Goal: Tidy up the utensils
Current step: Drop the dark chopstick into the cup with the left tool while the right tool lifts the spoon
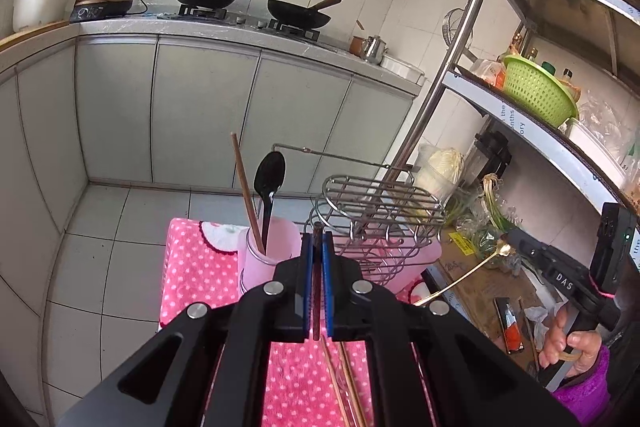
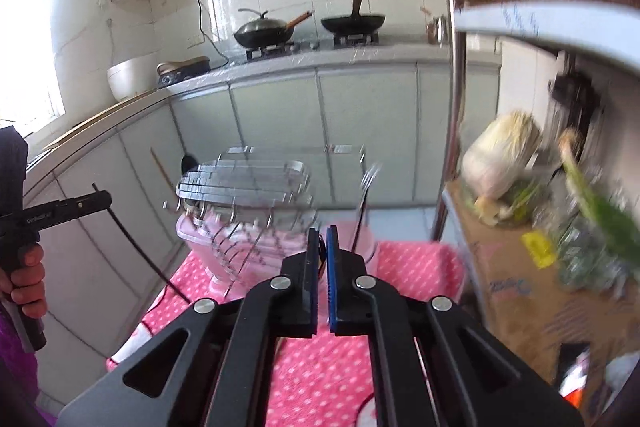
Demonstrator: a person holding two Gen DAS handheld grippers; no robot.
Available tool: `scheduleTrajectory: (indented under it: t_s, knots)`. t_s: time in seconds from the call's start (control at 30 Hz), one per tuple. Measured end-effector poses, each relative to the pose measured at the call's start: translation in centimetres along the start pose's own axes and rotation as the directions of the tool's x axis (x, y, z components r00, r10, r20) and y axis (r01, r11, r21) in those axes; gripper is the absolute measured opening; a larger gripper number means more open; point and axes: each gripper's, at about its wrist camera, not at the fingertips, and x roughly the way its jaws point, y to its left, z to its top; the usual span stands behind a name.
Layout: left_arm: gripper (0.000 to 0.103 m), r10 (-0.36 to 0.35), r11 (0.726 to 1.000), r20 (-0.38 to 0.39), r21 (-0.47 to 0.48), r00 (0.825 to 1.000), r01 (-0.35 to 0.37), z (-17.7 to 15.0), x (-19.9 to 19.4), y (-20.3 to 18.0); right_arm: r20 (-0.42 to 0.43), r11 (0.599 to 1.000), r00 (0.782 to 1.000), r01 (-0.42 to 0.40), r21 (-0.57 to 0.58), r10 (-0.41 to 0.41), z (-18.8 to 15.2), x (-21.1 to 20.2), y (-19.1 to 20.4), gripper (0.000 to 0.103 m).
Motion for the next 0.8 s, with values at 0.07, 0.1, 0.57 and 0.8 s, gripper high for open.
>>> scheduleTrajectory:
  t_s: [0.07,0.1,0.57,0.8]
  knots:
    - [0.004,-0.007,1.000,0.021,-0.004,1.000,0.007,1.2,-0.7,0.0,0.037,0.999,0.999,0.040,-0.033,-0.039,2.0,-1.1,-0.2,0.004]
    - [0.004,-0.012,1.000,0.032,-0.011,0.999,0.013,1.8,-1.0,0.0,0.052,0.997,0.997,0.058,-0.044,-0.055,2.7,-1.5,-0.2,0.004]
    - [0.004,0.052,0.999,0.144,-0.021,0.988,-0.050,7.0,-2.1,0.6,0.031,0.969,0.985,0.171,-0.179,-0.168,5.6,3.4,-1.1,0.004]
    - [0.004,0.101,0.995,0.098,-0.025,0.990,-0.099,7.1,1.8,2.1,-0.022,0.971,0.987,0.153,-0.185,-0.160,4.8,6.2,-1.4,0.004]
